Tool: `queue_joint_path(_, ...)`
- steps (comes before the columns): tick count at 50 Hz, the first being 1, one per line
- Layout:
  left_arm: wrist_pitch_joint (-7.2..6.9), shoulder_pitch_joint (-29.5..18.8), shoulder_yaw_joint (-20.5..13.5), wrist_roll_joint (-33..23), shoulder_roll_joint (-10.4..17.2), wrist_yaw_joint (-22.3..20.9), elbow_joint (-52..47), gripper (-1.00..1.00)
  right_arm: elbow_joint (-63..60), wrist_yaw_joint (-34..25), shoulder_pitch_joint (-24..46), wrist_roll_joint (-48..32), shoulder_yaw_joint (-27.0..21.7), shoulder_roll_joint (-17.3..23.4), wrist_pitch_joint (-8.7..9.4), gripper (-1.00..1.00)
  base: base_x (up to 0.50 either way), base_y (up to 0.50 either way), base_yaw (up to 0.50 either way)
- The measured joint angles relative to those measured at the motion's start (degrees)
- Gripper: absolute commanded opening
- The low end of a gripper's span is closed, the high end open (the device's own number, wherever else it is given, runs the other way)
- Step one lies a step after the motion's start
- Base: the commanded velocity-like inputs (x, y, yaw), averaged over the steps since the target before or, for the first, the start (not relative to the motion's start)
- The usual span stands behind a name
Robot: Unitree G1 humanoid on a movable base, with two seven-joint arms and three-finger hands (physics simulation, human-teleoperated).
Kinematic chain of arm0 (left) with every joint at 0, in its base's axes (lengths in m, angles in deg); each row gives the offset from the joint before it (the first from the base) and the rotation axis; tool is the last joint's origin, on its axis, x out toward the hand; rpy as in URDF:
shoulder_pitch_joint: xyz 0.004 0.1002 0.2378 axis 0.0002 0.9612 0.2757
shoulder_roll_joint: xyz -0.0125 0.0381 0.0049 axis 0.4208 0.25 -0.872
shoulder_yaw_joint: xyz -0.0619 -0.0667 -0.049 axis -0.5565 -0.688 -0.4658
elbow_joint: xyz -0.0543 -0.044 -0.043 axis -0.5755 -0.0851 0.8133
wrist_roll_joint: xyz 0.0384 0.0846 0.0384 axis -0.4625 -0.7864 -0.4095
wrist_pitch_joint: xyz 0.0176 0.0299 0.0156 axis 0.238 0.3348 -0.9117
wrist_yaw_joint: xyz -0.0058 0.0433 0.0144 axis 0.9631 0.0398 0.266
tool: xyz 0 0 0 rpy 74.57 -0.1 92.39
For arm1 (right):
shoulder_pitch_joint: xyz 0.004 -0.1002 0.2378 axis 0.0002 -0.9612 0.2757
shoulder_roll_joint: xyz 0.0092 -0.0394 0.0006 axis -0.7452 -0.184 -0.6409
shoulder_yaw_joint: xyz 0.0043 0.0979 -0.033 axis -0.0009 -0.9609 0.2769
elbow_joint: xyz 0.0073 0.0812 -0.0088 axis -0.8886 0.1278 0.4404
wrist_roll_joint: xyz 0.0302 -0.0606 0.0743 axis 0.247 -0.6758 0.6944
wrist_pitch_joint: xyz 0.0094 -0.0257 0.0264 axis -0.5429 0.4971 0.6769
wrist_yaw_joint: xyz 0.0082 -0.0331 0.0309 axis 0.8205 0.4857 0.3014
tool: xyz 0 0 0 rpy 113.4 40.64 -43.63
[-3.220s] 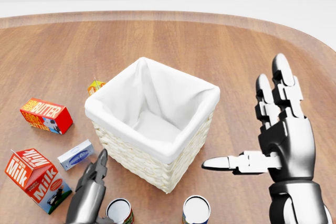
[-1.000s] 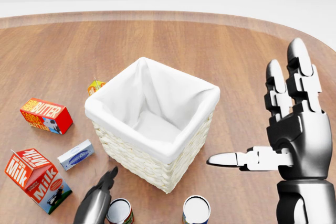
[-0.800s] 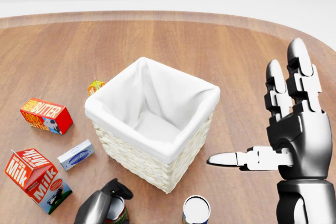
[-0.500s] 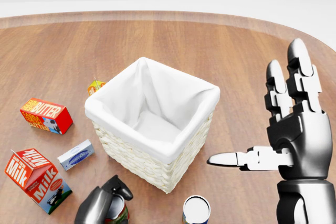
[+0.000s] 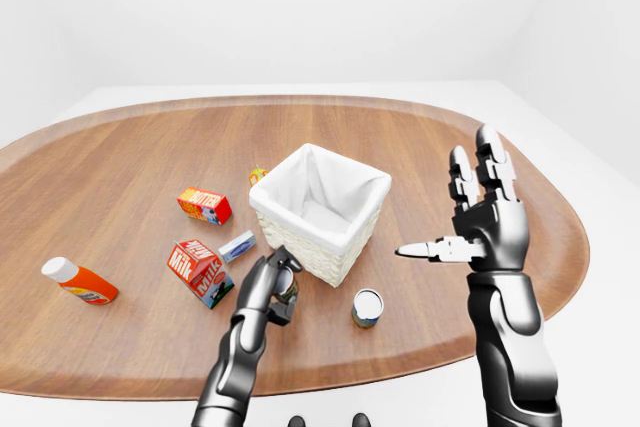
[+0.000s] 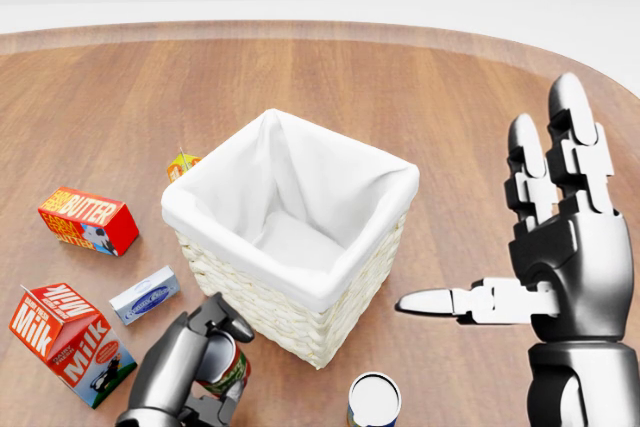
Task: Pick up the tomato sauce, and put it in the basket.
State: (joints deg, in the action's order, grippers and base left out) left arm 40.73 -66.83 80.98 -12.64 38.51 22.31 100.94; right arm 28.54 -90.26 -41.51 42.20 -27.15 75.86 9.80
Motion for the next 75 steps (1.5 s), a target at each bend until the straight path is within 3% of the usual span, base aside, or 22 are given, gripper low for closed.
queue_joint_path(8,-0.62,1.0,-0.2,0.4,0.0,-1.7,-4.5,-1.00,0.3,0.0,0.0,-0.1,0.0,0.0,0.00,1.00,0.00,0.00,0.00)
queue_joint_path(46,-9.87,4.4,-0.6,2.5,-0.3,-9.2,-25.1,-1.00,0.7,0.1,0.4,-0.2,-0.2,0.2,0.00,1.00,0.00,0.00,0.00)
queue_joint_path(75,-9.87,5.6,-0.2,2.1,-0.5,-14.8,-38.3,-1.00,0.8,0.0,0.1,-0.6,0.2,0.0,0.00,1.00,0.00,0.00,0.00)
